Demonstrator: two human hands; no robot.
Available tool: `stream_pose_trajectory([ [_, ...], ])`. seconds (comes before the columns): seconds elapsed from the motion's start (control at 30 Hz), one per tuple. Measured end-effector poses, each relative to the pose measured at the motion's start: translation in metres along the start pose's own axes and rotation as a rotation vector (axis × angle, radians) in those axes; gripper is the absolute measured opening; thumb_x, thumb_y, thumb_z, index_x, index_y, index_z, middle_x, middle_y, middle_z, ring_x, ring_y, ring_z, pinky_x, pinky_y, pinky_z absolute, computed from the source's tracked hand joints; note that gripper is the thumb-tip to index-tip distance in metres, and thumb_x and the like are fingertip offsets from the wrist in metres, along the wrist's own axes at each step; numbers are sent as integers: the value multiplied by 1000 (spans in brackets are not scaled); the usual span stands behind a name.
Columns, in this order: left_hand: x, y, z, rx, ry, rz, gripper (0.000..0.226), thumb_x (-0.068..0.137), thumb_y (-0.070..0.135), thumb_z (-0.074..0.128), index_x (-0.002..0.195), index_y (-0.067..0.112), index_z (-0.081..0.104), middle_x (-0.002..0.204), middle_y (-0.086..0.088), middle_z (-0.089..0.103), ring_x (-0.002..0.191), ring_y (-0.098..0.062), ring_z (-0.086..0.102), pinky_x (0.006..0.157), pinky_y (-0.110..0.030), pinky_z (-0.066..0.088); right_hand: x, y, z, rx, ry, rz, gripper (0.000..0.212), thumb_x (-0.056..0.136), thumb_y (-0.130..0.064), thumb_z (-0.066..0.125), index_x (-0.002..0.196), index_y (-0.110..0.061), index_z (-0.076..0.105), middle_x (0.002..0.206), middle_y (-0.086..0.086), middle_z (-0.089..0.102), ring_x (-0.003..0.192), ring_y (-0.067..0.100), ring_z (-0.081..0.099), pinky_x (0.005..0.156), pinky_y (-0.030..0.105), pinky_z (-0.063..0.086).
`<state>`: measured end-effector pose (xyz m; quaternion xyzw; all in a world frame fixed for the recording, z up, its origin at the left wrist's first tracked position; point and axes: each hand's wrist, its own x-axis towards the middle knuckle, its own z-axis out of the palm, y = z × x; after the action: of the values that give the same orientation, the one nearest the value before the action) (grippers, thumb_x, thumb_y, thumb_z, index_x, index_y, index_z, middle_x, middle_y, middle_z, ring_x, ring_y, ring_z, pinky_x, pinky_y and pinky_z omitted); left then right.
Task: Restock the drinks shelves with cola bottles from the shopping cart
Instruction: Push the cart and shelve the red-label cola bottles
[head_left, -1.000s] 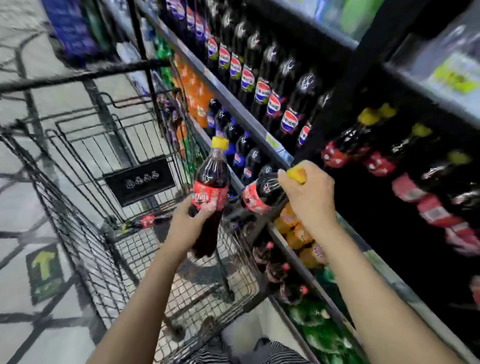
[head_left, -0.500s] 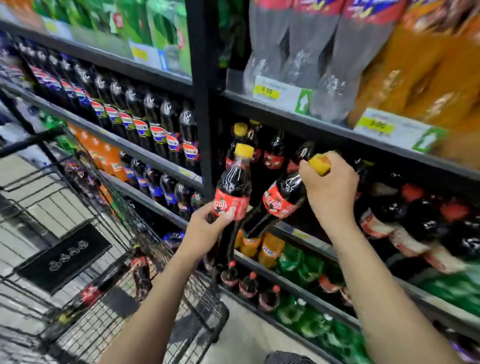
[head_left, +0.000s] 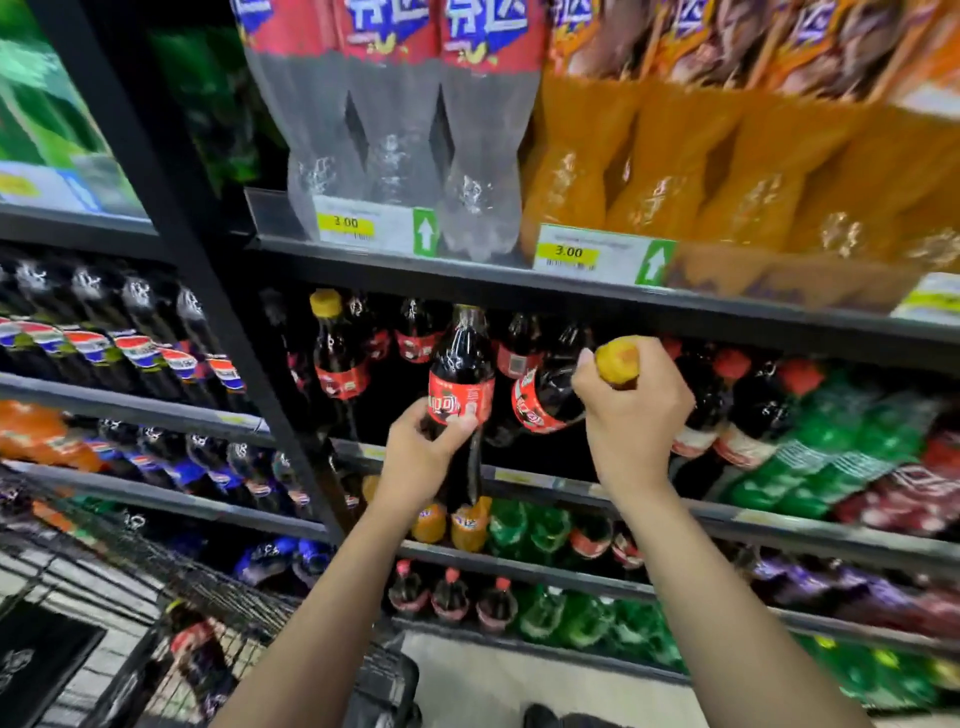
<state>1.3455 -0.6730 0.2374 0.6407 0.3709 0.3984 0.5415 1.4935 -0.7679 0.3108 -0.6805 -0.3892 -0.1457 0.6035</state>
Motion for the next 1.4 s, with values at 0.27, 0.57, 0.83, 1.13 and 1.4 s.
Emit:
stream_pose_trajectory([
  [0.27, 17, -5, 10, -29, -99, -59, 33, 82, 21, 74, 112, 15, 59, 102, 8, 68, 87, 7, 64, 73, -7, 48, -2, 12, 1, -77, -147, -121, 21, 76, -25, 63, 72, -7, 52, 72, -4, 43, 70, 9, 37, 66, 10, 30],
  [0.57, 43, -12, 6, -83, -171, -90, 52, 73, 23, 83, 118, 20, 56, 110, 7, 69, 101, -4, 65, 87, -22, 51, -2, 38, 22, -184, -412, -28, 28, 81, -15, 71, 71, -13, 46, 72, -1, 44, 71, 17, 42, 63, 26, 28],
  [0.83, 53, -42, 14, 36, -230, -209, 57, 75, 30, 81, 124, 21, 53, 113, 14, 60, 105, -5, 57, 88, -21, 43, 32, 35, 35, -220, -500, 142, 28, 85, -29, 70, 86, -3, 58, 77, 9, 61, 70, 18, 51, 57, 20, 30],
  [1.13, 62, -46, 11, 131, -313, -220, 74, 68, 38, 85, 130, 23, 46, 122, 8, 60, 113, -11, 56, 94, -29, 43, 45, 22, 32, -281, -694, 207, 37, 89, -31, 65, 115, -5, 60, 111, 10, 64, 106, 24, 56, 82, 25, 38],
  [1.4, 67, -22, 8, 114, -280, -73, 87, 62, 49, 85, 136, 27, 45, 127, 9, 59, 117, -14, 58, 102, -42, 47, 23, 41, 36, -245, -673, 333, 50, 77, -45, 74, 113, -11, 61, 115, 3, 65, 108, 20, 58, 83, 26, 42],
])
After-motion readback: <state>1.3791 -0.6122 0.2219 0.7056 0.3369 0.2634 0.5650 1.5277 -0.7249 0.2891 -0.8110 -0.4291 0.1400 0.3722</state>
